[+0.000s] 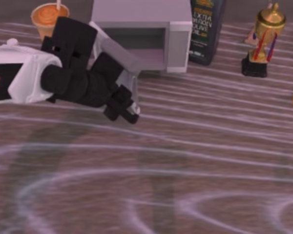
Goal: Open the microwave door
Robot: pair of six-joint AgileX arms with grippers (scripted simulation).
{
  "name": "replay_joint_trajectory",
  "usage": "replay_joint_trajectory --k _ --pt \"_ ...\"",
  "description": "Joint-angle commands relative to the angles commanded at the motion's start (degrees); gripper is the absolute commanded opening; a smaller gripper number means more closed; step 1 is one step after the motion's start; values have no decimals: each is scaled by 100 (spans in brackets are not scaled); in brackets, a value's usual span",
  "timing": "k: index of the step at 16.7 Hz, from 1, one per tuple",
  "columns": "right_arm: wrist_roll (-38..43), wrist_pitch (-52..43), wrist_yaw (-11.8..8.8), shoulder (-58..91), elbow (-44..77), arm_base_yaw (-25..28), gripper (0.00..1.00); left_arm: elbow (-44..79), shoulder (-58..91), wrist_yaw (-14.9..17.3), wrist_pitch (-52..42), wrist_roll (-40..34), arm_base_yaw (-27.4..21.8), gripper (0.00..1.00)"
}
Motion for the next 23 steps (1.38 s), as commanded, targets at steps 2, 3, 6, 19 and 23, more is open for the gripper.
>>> replay_joint_trajectory --k 2,3,6,19,23 --pt "0 0 0 0 0 0 100 -20 -8 62 -37 101 54 0" --pt "0 0 0 0 0 0 100 -20 -8 63 -38 103 55 0" --pt "0 0 0 0 0 0 100 -20 -8 63 -38 103 55 0" --pt "0 0 0 0 0 0 100 -20 -8 63 -38 103 55 0" --pt "0 0 0 0 0 0 100 -20 -8 63 -38 103 55 0"
